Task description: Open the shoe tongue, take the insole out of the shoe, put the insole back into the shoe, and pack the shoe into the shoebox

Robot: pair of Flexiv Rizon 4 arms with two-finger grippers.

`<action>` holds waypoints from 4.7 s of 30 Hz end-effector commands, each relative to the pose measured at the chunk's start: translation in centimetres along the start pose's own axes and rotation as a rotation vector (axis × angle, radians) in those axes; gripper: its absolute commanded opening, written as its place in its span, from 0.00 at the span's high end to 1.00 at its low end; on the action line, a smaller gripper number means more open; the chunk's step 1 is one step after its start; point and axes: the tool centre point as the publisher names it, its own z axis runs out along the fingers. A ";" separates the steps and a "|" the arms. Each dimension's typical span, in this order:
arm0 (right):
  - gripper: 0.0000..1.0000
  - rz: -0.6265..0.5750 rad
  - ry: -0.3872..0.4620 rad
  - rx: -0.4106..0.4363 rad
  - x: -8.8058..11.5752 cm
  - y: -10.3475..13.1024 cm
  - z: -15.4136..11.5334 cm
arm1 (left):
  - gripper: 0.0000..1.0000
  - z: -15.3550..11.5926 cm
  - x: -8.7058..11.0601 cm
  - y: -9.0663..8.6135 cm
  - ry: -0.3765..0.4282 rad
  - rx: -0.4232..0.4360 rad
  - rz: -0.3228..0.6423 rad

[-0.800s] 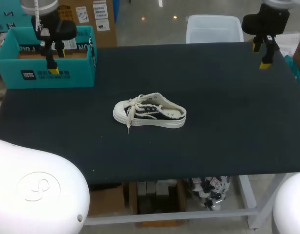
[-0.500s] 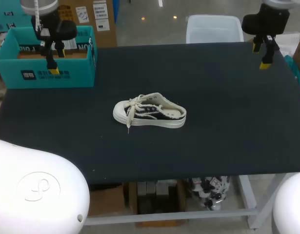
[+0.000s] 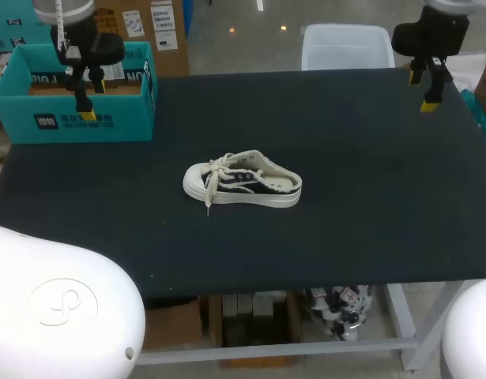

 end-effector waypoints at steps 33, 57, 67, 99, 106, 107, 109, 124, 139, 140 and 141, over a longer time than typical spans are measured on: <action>0.00 0.071 0.042 -0.341 1.9 5.6 2.6 | 0.00 -0.6 1.9 -2.6 0.005 0.009 -0.125; 0.00 0.089 -0.025 -0.642 3.4 13.4 9.9 | 0.00 1.4 4.1 -5.5 0.119 0.015 -0.403; 0.00 0.081 -0.008 -0.671 3.4 13.2 10.2 | 0.00 1.6 4.1 -5.7 0.142 0.018 -0.361; 0.00 0.120 -0.035 -0.832 4.5 19.7 15.6 | 0.00 2.1 6.0 -12.7 0.094 -0.070 -0.927; 0.00 0.149 -0.016 -0.837 5.2 21.2 16.8 | 0.00 2.1 6.0 -12.7 0.094 -0.070 -0.927; 0.00 0.153 -0.017 -0.840 5.3 21.4 16.9 | 0.00 2.1 6.0 -12.7 0.094 -0.070 -0.927; 0.00 0.159 -0.014 -0.853 5.5 21.7 17.2 | 0.00 2.2 5.7 -13.3 0.135 -0.067 -1.034; 0.00 0.228 0.018 -0.904 6.1 23.4 19.5 | 0.00 4.2 6.5 -16.5 0.158 -0.050 -1.104; 0.00 0.287 0.038 -0.929 6.4 25.1 21.2 | 0.00 5.4 6.7 -18.1 0.160 -0.053 -1.121; 0.00 0.289 0.040 -0.933 6.4 25.2 21.3 | 0.00 5.4 6.6 -18.2 0.159 -0.052 -1.122; 0.00 0.292 0.040 -0.934 6.4 25.3 21.4 | 0.00 5.5 6.5 -18.2 0.161 -0.052 -1.123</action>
